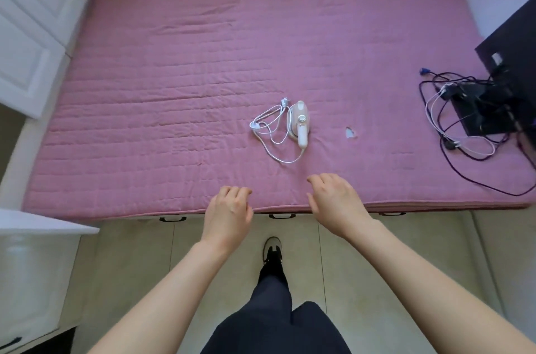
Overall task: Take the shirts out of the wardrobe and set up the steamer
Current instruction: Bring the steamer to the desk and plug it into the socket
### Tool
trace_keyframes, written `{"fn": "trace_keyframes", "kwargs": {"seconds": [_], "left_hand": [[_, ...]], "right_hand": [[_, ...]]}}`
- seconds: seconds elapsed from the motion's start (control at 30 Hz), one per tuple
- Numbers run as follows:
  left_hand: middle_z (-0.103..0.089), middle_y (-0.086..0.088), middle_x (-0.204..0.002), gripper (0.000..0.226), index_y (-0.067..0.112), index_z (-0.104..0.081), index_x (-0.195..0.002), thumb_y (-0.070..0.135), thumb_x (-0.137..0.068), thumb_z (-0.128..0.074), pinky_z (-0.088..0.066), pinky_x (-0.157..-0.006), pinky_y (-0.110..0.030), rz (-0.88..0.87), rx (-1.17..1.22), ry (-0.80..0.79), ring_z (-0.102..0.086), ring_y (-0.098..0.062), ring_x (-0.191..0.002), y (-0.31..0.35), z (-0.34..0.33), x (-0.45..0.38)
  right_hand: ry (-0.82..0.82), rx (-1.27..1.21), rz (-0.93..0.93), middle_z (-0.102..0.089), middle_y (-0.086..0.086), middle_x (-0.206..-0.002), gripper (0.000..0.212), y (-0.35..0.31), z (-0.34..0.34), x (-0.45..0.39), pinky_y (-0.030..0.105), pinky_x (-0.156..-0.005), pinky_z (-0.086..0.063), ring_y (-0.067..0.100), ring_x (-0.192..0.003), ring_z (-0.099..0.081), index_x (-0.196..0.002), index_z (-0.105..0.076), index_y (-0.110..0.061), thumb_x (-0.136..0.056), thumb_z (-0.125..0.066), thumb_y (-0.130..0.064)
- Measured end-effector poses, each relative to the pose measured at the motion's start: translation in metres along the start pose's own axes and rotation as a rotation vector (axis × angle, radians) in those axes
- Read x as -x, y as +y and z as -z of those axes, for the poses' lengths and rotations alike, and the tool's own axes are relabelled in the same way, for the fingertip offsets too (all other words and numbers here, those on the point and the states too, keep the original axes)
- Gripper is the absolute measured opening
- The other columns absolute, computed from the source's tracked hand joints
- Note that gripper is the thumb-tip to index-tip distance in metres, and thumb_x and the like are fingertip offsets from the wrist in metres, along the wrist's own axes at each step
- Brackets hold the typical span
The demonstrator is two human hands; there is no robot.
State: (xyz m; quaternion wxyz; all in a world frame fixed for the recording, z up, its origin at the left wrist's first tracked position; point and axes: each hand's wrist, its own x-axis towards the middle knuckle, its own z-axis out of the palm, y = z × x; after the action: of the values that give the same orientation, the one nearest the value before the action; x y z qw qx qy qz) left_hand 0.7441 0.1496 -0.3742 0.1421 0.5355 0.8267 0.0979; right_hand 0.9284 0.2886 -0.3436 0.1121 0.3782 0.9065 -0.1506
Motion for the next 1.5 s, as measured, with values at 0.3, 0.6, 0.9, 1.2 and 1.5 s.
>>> {"fn": "trace_keyframes", "kwargs": {"seconds": [0.3,0.6,0.9,1.2,1.5], "left_hand": [[-0.068,-0.001,-0.078,0.028,0.011,-0.068,-0.094,0.016,-0.073,-0.05,-0.052,-0.056,-0.037,-0.034,-0.002,-0.076,-0.062,-0.03,-0.081,0.005,-0.051,-0.116],[-0.066,-0.007,-0.102,0.026,0.009,-0.066,-0.108,0.015,-0.088,-0.05,-0.047,-0.084,-0.04,0.309,0.185,-0.158,-0.055,-0.029,-0.1,-0.006,-0.14,-0.229],[-0.064,-0.019,-0.105,0.023,0.002,-0.065,-0.105,0.009,-0.087,-0.053,-0.044,-0.086,-0.042,0.501,0.272,-0.154,-0.057,-0.037,-0.101,-0.041,-0.22,-0.323],[-0.056,-0.013,-0.123,0.046,0.011,-0.047,-0.133,0.021,-0.088,-0.055,-0.045,-0.091,-0.047,0.373,0.262,-0.117,-0.048,-0.035,-0.118,-0.056,-0.266,-0.39],[-0.06,-0.012,-0.127,0.077,0.017,-0.032,-0.144,0.046,-0.082,-0.068,-0.042,-0.102,-0.042,0.45,0.502,-0.423,-0.055,-0.028,-0.121,-0.061,-0.293,-0.407]], "right_hand": [[-0.048,-0.001,-0.033,-0.061,0.012,-0.108,0.03,0.065,0.004,-0.115,0.042,-0.088,-0.042,0.035,-0.104,-0.055,-0.116,-0.055,-0.006,-0.094,-0.046,-0.024],[-0.175,-0.11,-0.063,-0.06,0.011,-0.118,0.031,0.131,-0.036,-0.22,0.04,-0.089,-0.045,0.033,-0.111,-0.052,-0.12,-0.053,-0.008,-0.095,-0.042,-0.024],[-0.324,-0.332,-0.273,-0.061,0.015,-0.117,0.033,0.182,-0.101,-0.318,0.041,-0.088,-0.046,0.035,-0.112,-0.054,-0.12,-0.051,-0.005,-0.094,-0.042,-0.023],[-0.232,-0.663,-0.56,-0.058,0.018,-0.118,0.04,0.161,-0.157,-0.369,0.036,-0.075,-0.039,0.036,-0.105,-0.054,-0.116,-0.044,-0.002,-0.094,-0.051,-0.035],[-0.258,-0.785,-0.732,-0.054,0.024,-0.126,0.053,0.132,-0.183,-0.375,0.035,-0.082,-0.04,0.039,-0.114,-0.053,-0.123,-0.031,0.001,-0.092,-0.06,-0.03]]}}
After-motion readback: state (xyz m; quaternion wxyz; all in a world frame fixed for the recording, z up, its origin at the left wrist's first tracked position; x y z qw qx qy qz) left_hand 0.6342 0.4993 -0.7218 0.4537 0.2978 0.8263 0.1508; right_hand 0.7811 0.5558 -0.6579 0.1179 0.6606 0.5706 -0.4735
